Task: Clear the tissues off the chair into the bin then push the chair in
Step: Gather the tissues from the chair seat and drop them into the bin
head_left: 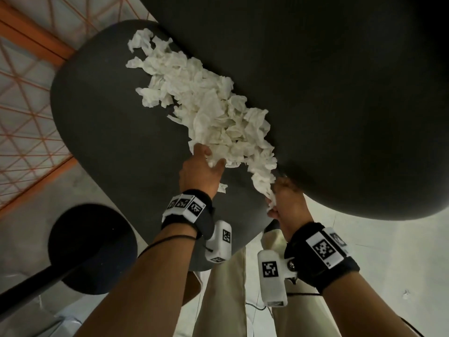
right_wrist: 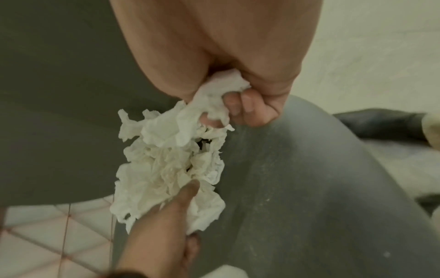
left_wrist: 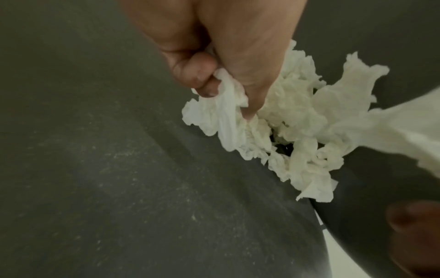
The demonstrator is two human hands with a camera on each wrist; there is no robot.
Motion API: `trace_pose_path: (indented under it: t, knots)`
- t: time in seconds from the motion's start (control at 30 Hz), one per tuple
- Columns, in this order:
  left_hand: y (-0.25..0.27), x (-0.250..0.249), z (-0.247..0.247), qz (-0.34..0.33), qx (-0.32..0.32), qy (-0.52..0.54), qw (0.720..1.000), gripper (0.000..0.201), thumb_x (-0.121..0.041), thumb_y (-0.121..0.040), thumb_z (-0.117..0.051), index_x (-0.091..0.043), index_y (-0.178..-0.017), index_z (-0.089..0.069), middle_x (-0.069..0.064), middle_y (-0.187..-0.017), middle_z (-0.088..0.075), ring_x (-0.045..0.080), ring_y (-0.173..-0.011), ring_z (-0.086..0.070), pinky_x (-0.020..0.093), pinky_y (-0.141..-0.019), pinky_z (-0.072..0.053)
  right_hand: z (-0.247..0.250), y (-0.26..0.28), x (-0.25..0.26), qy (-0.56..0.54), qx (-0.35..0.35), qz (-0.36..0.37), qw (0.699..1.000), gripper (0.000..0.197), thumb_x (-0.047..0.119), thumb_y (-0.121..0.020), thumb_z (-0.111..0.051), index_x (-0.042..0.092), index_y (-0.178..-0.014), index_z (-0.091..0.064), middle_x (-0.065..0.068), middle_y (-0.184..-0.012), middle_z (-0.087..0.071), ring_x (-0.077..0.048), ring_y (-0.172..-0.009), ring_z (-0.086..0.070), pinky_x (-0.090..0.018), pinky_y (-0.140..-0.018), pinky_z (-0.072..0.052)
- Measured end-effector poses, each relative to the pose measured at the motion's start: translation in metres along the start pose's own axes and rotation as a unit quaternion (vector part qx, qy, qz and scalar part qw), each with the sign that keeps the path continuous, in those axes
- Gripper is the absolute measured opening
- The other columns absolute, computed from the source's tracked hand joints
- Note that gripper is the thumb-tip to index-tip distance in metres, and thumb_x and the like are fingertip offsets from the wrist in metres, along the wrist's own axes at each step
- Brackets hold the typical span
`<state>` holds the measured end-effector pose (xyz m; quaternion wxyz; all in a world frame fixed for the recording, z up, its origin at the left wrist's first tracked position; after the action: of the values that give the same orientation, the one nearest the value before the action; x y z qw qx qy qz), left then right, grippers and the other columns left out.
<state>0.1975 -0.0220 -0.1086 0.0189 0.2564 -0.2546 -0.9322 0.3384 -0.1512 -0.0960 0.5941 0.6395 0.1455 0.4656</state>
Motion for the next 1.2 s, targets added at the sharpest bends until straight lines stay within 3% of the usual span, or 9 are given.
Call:
trace_pose_path:
  t: [0.17,0.23,0.37,0.53,0.6,0.77,0.93,1.07,1.2]
  knots:
    - [0.0,-0.004,-0.001,-0.015,0.001,0.013,1.0,0.018,-0.037,-0.089,-0.06,-0.023,-0.099,-0.064,0.003,-0.097,-0.069,0.023,-0.088,-0.064,0.029,-0.075,-0.048,0.0,-0.006,0.0,0.093,-0.03,0.04,0.994,0.032,0.055,-0.066,-0.05,0.028,-0.082,-0.059,0.004,-0.073,-0.058,-0.019,-0.073,-0.054,-0.035,-0.066,-0.045]
    - [0.005,-0.003,0.006,-0.011,-0.018,0.044,0.999,0.017,-0.036,-0.089,-0.059,-0.021,-0.097,-0.064,0.001,-0.089,-0.066,0.019,-0.082,-0.061,0.026,-0.072,-0.046,-0.005,-0.011,0.003,0.127,-0.033,0.062,0.989,0.051,0.067,-0.06,-0.051,0.032,-0.096,-0.06,0.009,-0.084,-0.065,-0.018,-0.083,-0.059,-0.037,-0.082,-0.047]
    - [0.024,0.007,0.026,0.007,-0.058,0.12,0.991,0.01,-0.025,-0.086,-0.061,-0.015,-0.082,-0.059,0.0,-0.075,-0.06,0.015,-0.065,-0.054,0.018,-0.055,-0.039,-0.016,-0.022,0.008,0.256,-0.058,0.094,0.96,0.061,0.057,-0.083,-0.055,0.028,-0.135,-0.043,-0.004,-0.129,-0.058,-0.031,-0.122,-0.052,-0.043,-0.105,-0.039]
    - [0.043,0.035,0.041,0.057,-0.073,0.186,0.978,0.02,-0.02,-0.082,-0.064,-0.008,-0.069,-0.053,0.008,-0.068,-0.06,0.016,-0.06,-0.056,0.024,-0.055,-0.046,-0.026,-0.025,0.017,0.355,-0.114,0.122,0.92,0.049,0.053,-0.09,-0.048,0.032,-0.134,-0.045,-0.005,-0.13,-0.057,-0.032,-0.12,-0.051,-0.042,-0.097,-0.04]
    - [0.046,0.045,0.042,0.058,-0.081,0.181,0.978,0.023,-0.016,-0.083,-0.065,-0.006,-0.07,-0.049,0.009,-0.068,-0.059,0.017,-0.062,-0.057,0.03,-0.061,-0.047,-0.028,-0.028,0.017,0.35,-0.133,0.127,0.919,0.043,0.053,-0.091,-0.048,0.033,-0.129,-0.051,-0.004,-0.126,-0.059,-0.03,-0.118,-0.052,-0.04,-0.093,-0.041]
    - [0.045,0.041,0.037,0.056,-0.021,0.204,0.977,0.021,0.0,-0.083,-0.053,-0.02,-0.083,-0.056,-0.004,-0.08,-0.063,0.013,-0.073,-0.067,0.025,-0.068,-0.054,-0.033,-0.038,0.016,0.299,-0.139,0.148,0.932,0.03,0.048,-0.09,-0.051,0.031,-0.112,-0.063,-0.002,-0.115,-0.066,-0.03,-0.111,-0.057,-0.043,-0.094,-0.047]
    - [0.026,0.012,0.025,-0.036,0.02,0.125,0.991,0.007,-0.018,-0.089,-0.057,-0.022,-0.093,-0.061,-0.004,-0.076,-0.065,0.008,-0.064,-0.062,0.022,-0.06,-0.05,-0.038,-0.041,0.021,0.223,-0.123,0.166,0.953,0.035,0.054,-0.084,-0.056,0.028,-0.107,-0.066,0.003,-0.108,-0.069,-0.024,-0.105,-0.062,-0.043,-0.096,-0.048]
    - [0.012,-0.011,0.007,-0.098,0.082,0.043,0.991,0.019,-0.026,-0.088,-0.059,-0.034,-0.105,-0.057,-0.005,-0.074,-0.065,0.007,-0.063,-0.062,0.023,-0.065,-0.049,-0.039,-0.043,0.024,0.214,-0.134,0.169,0.953,0.02,0.047,-0.086,-0.054,0.029,-0.085,-0.065,0.003,-0.095,-0.071,-0.024,-0.093,-0.065,-0.04,-0.089,-0.051]
    - [-0.001,-0.024,-0.008,-0.144,0.128,-0.03,0.981,0.041,-0.032,-0.088,-0.057,-0.042,-0.127,-0.048,0.001,-0.099,-0.069,0.022,-0.089,-0.066,0.037,-0.081,-0.055,-0.035,-0.04,0.024,0.206,-0.111,0.172,0.957,0.015,0.036,-0.086,-0.055,0.024,-0.08,-0.06,0.001,-0.081,-0.067,-0.024,-0.082,-0.064,-0.033,-0.078,-0.049]
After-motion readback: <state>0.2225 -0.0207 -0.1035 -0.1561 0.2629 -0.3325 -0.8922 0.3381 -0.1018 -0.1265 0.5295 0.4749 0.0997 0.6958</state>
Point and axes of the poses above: each hand's wrist, its own y-axis away from the middle knuckle, its own z-axis out of the back of the hand, x = y × z, the point moved 2 cm from there along -y, towards the middle knuckle
